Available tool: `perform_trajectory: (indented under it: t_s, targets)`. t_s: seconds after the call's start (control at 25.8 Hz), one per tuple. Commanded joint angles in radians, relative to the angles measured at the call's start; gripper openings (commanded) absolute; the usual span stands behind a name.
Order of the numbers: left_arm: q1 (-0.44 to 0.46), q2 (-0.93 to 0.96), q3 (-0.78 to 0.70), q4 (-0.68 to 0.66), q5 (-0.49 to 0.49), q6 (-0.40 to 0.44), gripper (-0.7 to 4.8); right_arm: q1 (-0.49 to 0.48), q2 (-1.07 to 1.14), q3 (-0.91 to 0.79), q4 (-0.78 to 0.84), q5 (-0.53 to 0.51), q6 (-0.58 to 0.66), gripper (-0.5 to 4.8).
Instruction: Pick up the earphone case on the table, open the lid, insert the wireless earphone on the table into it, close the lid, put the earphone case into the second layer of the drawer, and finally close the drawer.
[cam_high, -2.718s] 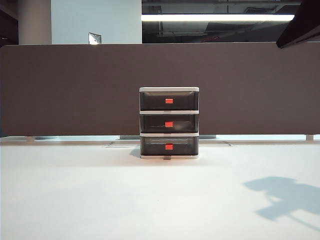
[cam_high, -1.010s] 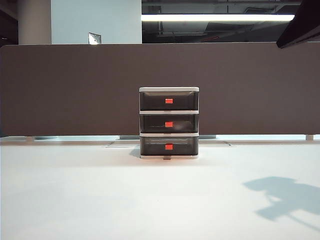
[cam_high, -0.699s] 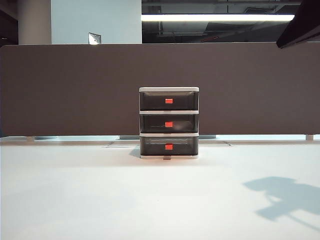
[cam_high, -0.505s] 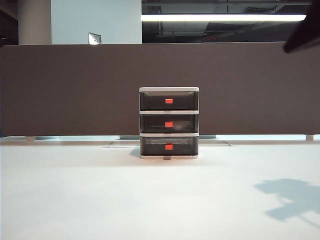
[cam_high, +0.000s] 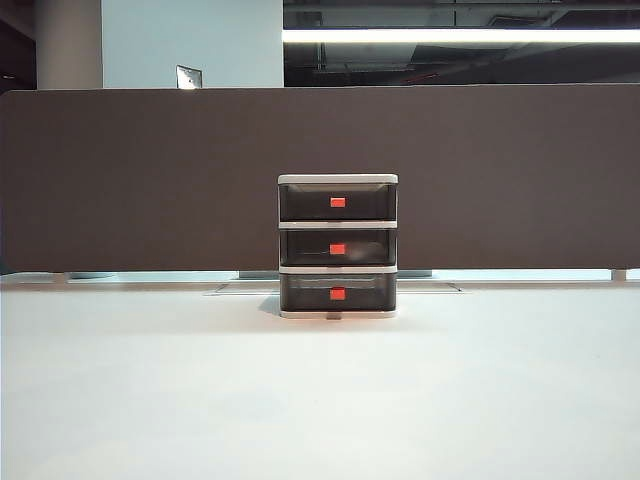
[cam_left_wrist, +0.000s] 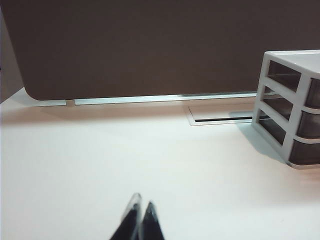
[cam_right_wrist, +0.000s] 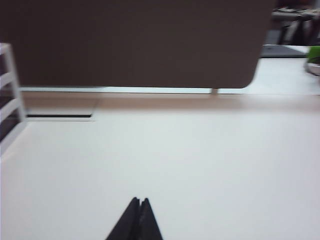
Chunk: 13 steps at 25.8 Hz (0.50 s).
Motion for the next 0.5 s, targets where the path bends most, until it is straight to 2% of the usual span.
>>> perform_trajectory:
  t_s: [0.04, 0.08, 0.23, 0.5]
  targets:
    - [0.001, 0.001, 0.0, 0.013, 0.002, 0.003, -0.06, -0.05, -0.101, -0.057, 0.021, -0.003, -0.002, -0.01]
    - [0.001, 0.001, 0.0, 0.013, 0.002, 0.003, -0.06, -0.063, -0.1, -0.076, 0.038, -0.004, -0.002, -0.01]
    - [0.001, 0.001, 0.0, 0.013, 0.002, 0.003, -0.06, -0.09, -0.098, -0.097, 0.04, -0.125, -0.002, -0.01]
    - [0.001, 0.001, 0.0, 0.013, 0.002, 0.003, -0.06, -0.09, -0.098, -0.097, 0.051, -0.134, -0.002, -0.01]
